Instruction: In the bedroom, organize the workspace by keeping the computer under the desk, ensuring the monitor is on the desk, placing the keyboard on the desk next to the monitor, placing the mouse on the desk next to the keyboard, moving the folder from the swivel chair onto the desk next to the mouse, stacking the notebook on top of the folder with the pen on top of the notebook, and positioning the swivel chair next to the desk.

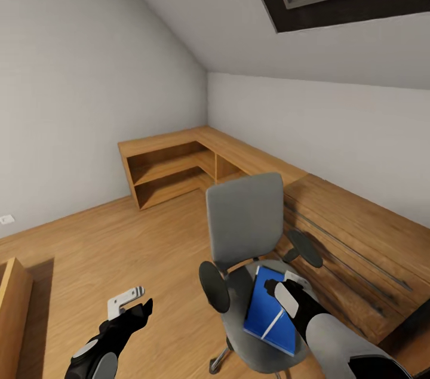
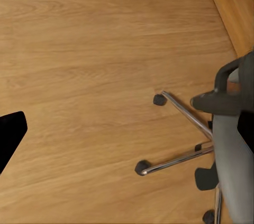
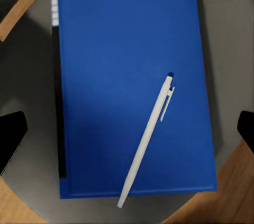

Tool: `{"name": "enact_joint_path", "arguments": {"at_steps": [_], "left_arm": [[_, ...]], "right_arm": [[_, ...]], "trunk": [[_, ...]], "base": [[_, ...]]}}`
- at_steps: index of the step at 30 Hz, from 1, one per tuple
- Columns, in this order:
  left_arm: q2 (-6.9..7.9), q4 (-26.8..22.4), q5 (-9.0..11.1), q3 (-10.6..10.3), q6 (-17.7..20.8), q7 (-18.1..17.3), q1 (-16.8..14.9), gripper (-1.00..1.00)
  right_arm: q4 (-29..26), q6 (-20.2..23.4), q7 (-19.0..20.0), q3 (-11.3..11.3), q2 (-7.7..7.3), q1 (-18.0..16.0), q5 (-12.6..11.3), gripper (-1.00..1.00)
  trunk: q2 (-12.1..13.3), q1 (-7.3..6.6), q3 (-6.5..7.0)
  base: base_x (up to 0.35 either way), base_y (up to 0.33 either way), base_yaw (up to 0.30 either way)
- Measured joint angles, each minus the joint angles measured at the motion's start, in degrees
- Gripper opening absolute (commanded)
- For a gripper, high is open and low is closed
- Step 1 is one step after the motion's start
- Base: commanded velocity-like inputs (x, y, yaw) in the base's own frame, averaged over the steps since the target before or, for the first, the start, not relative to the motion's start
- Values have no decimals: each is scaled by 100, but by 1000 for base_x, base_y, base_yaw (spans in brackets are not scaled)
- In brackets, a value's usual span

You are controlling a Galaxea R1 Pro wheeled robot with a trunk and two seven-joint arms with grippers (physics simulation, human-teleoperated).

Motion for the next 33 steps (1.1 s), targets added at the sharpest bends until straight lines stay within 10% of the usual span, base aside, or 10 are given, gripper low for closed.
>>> {"name": "enact_joint_path", "arguments": {"at_steps": [6,21,28,33], "left_arm": [[-23,-1,10,412,1,4,0,100],[-14,-3,26,583,18,16,-1,100],[-7,-2,37,610,27,15,0,100],[-2,-1,405,839,36,9,0,100]], "right_arm": [[19,60,-2,-33,-101,0,-25,100],[-31,6,61,-44,-198,0,-77,100],[4,48,639,-47,-460,-1,-573,100],[61,64,977,-42,-616,-1,-792,100]], "trunk": [[-38,23,-17],[-640,353,-287],[-921,507,-413],[-1122,617,-503]], "base": [[33,0,0],[0,0,0],[0,0,0],[0,0,0]]}}
